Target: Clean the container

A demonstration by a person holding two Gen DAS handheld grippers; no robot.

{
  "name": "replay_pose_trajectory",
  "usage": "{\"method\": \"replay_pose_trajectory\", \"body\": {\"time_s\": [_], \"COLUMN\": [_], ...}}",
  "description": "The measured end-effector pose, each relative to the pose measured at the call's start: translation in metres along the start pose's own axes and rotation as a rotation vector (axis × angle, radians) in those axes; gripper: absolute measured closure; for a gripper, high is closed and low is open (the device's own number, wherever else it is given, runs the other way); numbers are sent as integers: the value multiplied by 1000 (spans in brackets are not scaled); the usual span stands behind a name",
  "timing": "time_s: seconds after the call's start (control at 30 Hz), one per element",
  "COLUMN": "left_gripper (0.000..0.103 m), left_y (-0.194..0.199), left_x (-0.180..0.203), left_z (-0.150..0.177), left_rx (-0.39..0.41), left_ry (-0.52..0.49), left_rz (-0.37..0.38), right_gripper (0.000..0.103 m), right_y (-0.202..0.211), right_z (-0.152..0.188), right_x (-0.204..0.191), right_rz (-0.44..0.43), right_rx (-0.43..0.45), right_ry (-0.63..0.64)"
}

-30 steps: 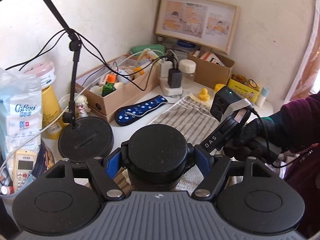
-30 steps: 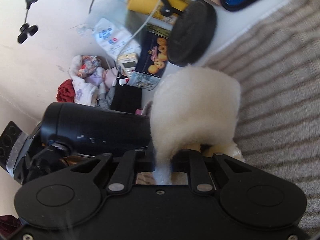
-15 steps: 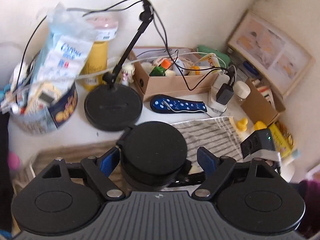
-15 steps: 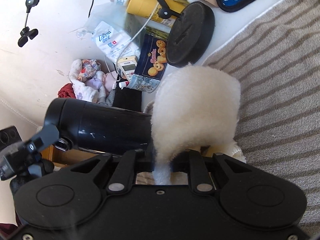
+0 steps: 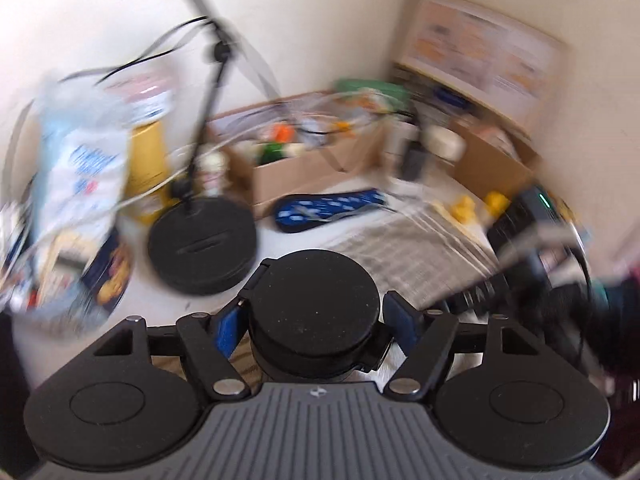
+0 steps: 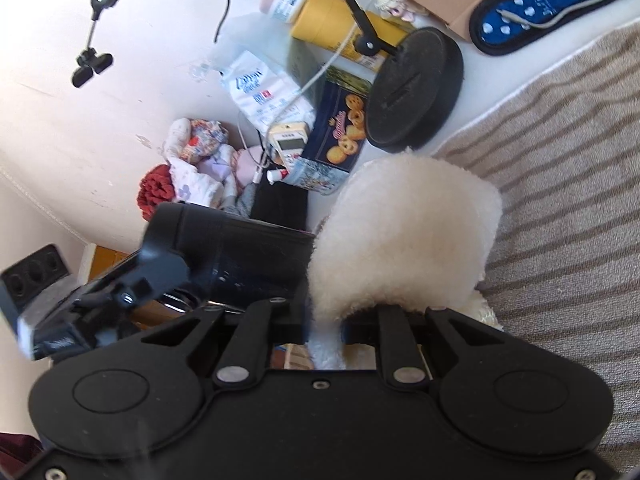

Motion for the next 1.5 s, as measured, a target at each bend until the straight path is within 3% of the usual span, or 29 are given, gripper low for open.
{"method": "replay_pose_trajectory", "body": {"time_s": [0.13, 0.33, 0.43, 0.57, 0.9, 1.5], "left_gripper": [31, 29, 29, 34, 35, 35], "left_y": [1, 2, 2, 4, 6, 7], "left_x": [-9, -3, 0, 3, 4, 4], "left_z": [1, -5, 1, 7, 6, 9], "left_rx": [5, -80, -53, -25, -28, -31], "left_ry": [-55, 85, 158, 147, 94, 86], "left_rz": [81, -50, -82, -84, -61, -79], "right_gripper": [90, 90, 90, 90, 90, 90], "right_y": [7, 21, 29, 35, 35, 10], "right_z": [-1, -4, -5, -8, -7, -5], "right_x": [-7, -22, -31, -49, -100, -50], "right_rz": [-31, -74, -98, -116, -191, -80], "right_rx": [18, 56, 70, 72, 36, 33], "right_ry": [11, 33, 49, 108, 272, 146]}}
Point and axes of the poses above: each gripper's, at about its wrist camera, not at the fingertips, and y roughly against the way its jaws point, x to its right, z to its underside, the point moved 2 cm from there along -y, roughly the way its jaws point, and after that the axes turned 14 degrees about -y, right-handed, at the moved point
